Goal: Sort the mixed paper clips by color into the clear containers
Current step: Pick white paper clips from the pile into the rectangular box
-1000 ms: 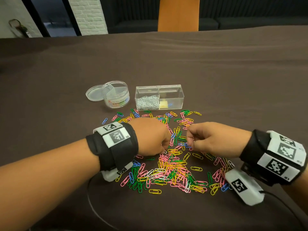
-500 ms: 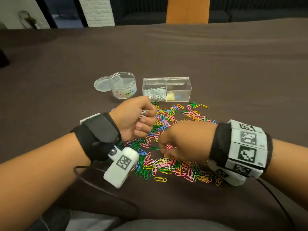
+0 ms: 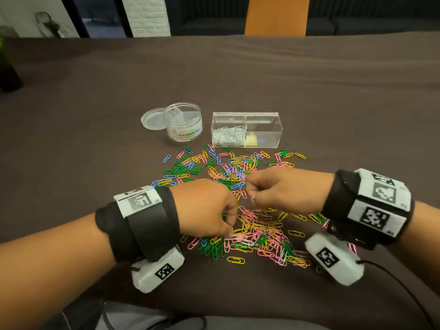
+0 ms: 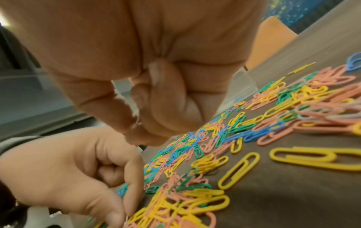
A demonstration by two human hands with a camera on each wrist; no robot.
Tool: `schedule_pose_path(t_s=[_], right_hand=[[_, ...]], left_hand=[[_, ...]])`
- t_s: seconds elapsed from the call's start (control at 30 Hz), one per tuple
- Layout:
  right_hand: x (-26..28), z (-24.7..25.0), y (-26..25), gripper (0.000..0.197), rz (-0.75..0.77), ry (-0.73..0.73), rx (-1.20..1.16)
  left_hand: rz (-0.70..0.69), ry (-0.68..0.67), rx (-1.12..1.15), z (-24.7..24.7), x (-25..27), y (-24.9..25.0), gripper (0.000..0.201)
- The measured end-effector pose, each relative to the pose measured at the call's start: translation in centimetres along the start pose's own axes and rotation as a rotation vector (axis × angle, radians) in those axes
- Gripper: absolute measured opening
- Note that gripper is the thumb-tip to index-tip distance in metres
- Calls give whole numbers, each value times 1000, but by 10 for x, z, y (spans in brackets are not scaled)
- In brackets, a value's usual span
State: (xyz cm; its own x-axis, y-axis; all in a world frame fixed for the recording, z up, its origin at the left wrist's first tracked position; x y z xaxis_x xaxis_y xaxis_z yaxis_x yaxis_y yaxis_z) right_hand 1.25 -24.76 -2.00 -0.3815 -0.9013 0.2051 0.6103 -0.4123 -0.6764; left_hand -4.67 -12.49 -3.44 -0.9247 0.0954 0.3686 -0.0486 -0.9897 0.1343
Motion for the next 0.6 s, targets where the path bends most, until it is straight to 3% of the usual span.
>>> schedule_pose_path(t_s=[0.1, 0.2, 0.27, 0.37, 0.47, 0.6], right_hand=[[8, 3, 10, 9, -38, 28, -207], [8, 8, 19, 25, -63, 49, -462], [4, 19, 24, 30, -65, 100, -551], [-13, 46, 34, 29, -111, 248, -601], [-44, 82, 41, 26, -140, 499, -662], [-100, 118, 44, 24, -169, 728, -727]], left_hand=[[-24, -30, 2, -1, -3, -1, 6], [-28, -128, 243, 2, -7, -11, 4], [24, -189, 576, 7, -11, -23, 6], [192, -263, 1302, 15, -24, -42, 7], [306, -176, 1634, 32, -50, -61, 18], [341, 63, 1686, 75, -88, -72, 16]])
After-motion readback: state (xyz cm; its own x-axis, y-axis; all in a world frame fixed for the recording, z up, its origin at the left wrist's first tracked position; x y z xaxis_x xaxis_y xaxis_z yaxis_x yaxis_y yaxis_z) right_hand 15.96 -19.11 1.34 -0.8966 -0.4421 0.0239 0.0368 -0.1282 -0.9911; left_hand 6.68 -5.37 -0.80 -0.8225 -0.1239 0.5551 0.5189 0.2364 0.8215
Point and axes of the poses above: each hand's wrist, its own x-axis away from the middle knuckle, its own z-axis out of the back of the hand, y = z × x, the point moved 5 cm from there along -x, towards the middle knuckle, and after that the axes turned 10 degrees about z, right-handed, at the moved point
